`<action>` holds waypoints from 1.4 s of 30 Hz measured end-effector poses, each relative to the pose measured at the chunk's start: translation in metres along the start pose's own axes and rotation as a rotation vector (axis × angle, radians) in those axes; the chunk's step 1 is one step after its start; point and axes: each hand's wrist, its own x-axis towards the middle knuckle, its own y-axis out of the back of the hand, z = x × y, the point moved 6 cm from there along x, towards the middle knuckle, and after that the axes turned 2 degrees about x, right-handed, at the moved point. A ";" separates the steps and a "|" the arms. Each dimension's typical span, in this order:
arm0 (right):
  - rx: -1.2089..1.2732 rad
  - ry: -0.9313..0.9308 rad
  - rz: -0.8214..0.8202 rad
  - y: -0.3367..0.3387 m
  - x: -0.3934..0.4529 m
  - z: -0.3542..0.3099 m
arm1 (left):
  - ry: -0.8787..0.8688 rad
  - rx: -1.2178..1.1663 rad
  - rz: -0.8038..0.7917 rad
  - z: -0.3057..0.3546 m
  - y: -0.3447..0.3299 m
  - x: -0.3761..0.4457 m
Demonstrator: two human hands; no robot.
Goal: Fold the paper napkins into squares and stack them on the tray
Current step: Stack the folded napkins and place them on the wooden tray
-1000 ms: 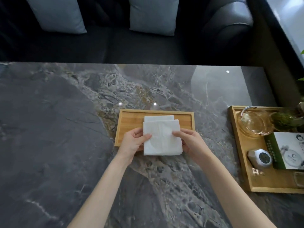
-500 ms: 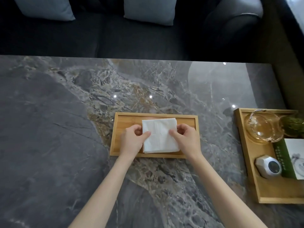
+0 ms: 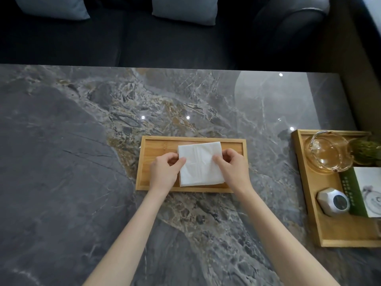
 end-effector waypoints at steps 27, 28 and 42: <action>-0.340 0.272 0.122 -0.001 -0.029 0.003 | -0.239 0.271 0.055 0.002 -0.013 -0.036; -0.361 0.269 0.129 0.000 -0.030 0.002 | -0.228 0.271 0.059 0.003 -0.012 -0.036; -0.879 0.556 -0.124 -0.028 -0.052 0.012 | -0.450 0.945 -0.226 -0.001 -0.047 -0.049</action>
